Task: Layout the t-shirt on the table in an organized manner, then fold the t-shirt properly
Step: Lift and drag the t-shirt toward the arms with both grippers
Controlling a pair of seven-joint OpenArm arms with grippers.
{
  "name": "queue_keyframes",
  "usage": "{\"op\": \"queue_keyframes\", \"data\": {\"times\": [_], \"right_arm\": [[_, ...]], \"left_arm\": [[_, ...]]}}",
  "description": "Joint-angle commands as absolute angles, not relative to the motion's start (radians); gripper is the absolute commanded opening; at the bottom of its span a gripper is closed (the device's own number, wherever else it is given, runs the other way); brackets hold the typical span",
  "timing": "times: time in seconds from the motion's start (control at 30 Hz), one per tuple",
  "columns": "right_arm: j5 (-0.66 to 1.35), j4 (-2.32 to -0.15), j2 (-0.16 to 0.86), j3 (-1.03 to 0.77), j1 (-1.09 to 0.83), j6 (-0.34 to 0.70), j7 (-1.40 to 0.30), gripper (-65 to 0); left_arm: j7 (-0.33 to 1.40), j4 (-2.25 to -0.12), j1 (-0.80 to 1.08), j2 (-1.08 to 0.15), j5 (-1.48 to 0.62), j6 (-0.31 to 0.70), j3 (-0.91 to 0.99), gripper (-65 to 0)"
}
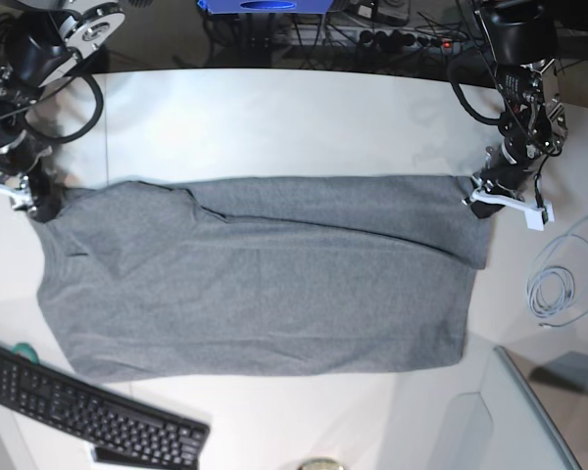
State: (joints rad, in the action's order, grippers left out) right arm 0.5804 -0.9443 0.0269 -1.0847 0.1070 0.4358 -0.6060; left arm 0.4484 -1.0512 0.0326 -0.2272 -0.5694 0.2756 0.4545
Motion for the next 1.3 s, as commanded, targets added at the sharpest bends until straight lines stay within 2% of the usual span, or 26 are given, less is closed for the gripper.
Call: {"op": "queue_keyframes", "data": {"times": [0.0,0.13,0.2,0.3,0.5,0.67,0.87,1.07,1.27], "right_arm": [[0.562,-0.952,0.030,-1.084,0.110,0.426,-0.628,-43.7],[0.562,-0.966,0.044,-1.082,0.107,0.426,-0.630,-61.2],[0.562,-1.003,0.045,-1.082,0.101,0.426,-0.639,-65.0],[0.562,-1.145,0.047,-1.081,0.077,0.423,-0.753,-64.2],[0.567,-1.471,0.056,-1.059,0.143,0.236,-1.106,-64.2],[0.562,-1.532,0.090,-1.007,0.277,0.127,-1.271,-64.2],[0.572,-1.527,0.082,-1.007,0.130,0.110,-1.257,-64.2],[0.564,-1.484,0.051,-1.000,-0.038,0.183,-1.110,-64.4],[0.567,-1.397,0.064,-1.000,-0.125,0.219,-1.013,-64.4]], "left_arm": [[0.429,-1.070,0.021,-0.243,-0.576,0.278,0.456,-65.0],[0.429,-1.070,0.021,-0.245,-0.576,0.278,0.456,-65.0],[0.430,-1.072,0.021,-0.245,-0.576,0.278,0.456,-65.0],[0.467,-1.127,0.036,-0.269,-0.576,0.278,0.456,-65.0],[0.690,-1.379,0.013,-0.297,-0.581,0.275,0.524,-65.0],[0.923,-1.512,-0.091,-0.292,-0.576,0.275,0.642,-65.0],[0.929,-1.529,0.068,-0.291,-0.578,0.275,0.677,-65.0],[0.773,-1.520,0.285,-0.245,-0.576,0.277,0.673,-65.0],[0.723,-1.520,0.372,-0.206,-0.576,0.277,0.673,-65.0]]}}
